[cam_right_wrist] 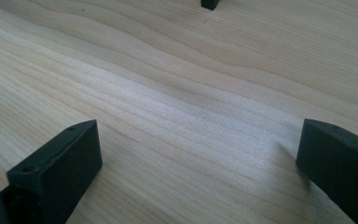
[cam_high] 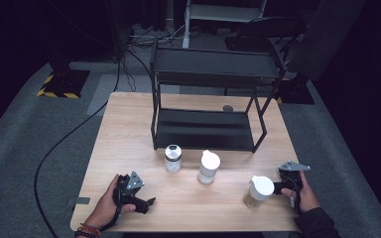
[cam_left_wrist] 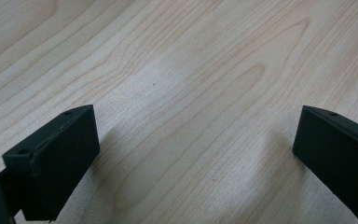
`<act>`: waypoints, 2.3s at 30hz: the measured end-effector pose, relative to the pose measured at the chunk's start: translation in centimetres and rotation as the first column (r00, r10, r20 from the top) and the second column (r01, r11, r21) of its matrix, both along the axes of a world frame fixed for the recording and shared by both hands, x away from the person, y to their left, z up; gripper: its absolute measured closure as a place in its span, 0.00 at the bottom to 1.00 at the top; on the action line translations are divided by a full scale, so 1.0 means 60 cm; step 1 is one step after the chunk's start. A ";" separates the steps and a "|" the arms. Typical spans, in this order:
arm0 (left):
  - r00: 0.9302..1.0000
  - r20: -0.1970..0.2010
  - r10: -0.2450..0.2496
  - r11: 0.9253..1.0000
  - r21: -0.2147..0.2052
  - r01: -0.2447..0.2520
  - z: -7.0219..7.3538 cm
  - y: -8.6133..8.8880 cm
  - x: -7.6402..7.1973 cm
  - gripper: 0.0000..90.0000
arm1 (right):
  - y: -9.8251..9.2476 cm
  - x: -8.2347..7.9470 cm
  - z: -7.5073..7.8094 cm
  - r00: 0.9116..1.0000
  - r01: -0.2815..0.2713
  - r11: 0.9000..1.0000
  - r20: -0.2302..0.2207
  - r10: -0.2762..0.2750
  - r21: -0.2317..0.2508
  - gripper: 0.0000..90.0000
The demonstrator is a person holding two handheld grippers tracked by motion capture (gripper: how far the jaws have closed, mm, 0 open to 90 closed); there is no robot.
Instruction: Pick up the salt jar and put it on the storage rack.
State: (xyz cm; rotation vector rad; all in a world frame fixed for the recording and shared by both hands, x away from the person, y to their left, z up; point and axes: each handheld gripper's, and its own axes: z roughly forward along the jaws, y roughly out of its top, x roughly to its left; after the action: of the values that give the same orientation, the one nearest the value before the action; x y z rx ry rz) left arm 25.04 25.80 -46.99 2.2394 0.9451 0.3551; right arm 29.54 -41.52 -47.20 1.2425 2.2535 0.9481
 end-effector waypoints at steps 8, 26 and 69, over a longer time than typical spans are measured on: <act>1.000 -0.001 0.007 0.999 0.034 -0.007 0.012 -0.013 -0.004 0.02 | 0.000 -0.001 0.000 1.000 0.001 1.000 0.001 -0.001 0.000 0.00; 0.999 0.039 0.035 0.998 0.048 -0.036 0.028 -0.019 -0.018 0.02 | 0.000 -0.001 0.000 1.000 0.001 1.000 0.001 -0.001 0.000 0.00; 0.996 0.073 0.047 0.999 0.011 -0.048 0.059 -0.026 -0.005 0.02 | 0.001 -0.002 0.000 1.000 0.005 1.000 0.000 -0.005 -0.002 0.00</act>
State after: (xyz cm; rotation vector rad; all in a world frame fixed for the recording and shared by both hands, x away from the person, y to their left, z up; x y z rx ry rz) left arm 24.73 24.25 -43.43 2.2027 0.9612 0.4618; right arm 29.45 -41.46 -47.19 1.2462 2.2498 0.9435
